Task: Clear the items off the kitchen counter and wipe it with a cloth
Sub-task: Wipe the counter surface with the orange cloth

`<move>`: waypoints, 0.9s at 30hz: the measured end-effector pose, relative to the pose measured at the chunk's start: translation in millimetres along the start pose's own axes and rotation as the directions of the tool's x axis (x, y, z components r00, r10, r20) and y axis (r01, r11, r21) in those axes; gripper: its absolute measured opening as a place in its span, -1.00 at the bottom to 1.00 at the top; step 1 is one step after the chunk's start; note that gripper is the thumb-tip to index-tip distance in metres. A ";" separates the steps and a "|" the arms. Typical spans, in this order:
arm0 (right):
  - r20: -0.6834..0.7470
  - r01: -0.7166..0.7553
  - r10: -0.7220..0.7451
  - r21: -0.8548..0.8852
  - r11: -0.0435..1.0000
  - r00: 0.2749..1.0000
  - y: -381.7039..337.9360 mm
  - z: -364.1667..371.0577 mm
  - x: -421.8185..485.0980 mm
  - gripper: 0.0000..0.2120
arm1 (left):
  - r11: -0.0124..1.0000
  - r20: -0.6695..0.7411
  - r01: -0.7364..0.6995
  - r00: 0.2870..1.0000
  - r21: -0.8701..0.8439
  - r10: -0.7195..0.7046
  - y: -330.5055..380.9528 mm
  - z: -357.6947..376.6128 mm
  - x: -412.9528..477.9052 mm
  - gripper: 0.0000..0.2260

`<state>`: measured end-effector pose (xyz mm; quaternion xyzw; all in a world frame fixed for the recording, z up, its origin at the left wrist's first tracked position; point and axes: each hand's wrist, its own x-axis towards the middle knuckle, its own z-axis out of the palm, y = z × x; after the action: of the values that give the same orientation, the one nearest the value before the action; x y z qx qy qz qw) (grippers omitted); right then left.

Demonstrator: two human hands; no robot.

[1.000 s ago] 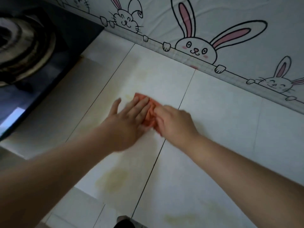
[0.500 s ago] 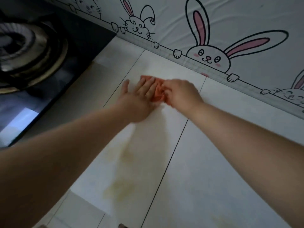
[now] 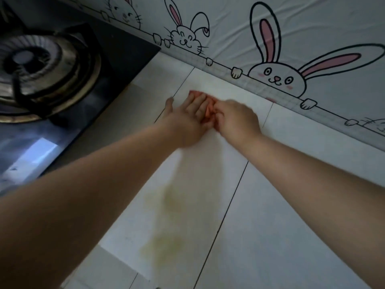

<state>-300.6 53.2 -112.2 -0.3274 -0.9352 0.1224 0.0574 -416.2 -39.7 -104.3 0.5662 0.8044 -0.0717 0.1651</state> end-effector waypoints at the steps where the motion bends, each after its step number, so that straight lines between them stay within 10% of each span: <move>1: 0.022 0.030 -0.030 0.001 1.000 0.999 -6.5 0.8 -20.7 -0.77 | 1.000 -0.005 -0.009 1.000 0.022 0.009 0.7 11.0 -23.1 -0.41; 13: 0.129 0.339 -0.352 0.112 0.934 0.927 -41.2 5.6 -117.4 -0.82 | 0.999 -0.023 -0.043 0.999 -0.008 0.043 -4.5 70.8 -166.0 -0.36; 27: -0.086 -0.046 0.044 -0.019 0.999 0.995 -20.5 18.2 115.2 -0.74 | 0.982 -0.034 0.180 0.983 -0.047 -0.182 -49.8 -23.0 71.6 -0.43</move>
<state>-406.0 106.4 -121.2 -0.3539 -0.9255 0.0997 0.0912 -488.7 13.5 -111.2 0.4882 0.8569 -0.0581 0.1550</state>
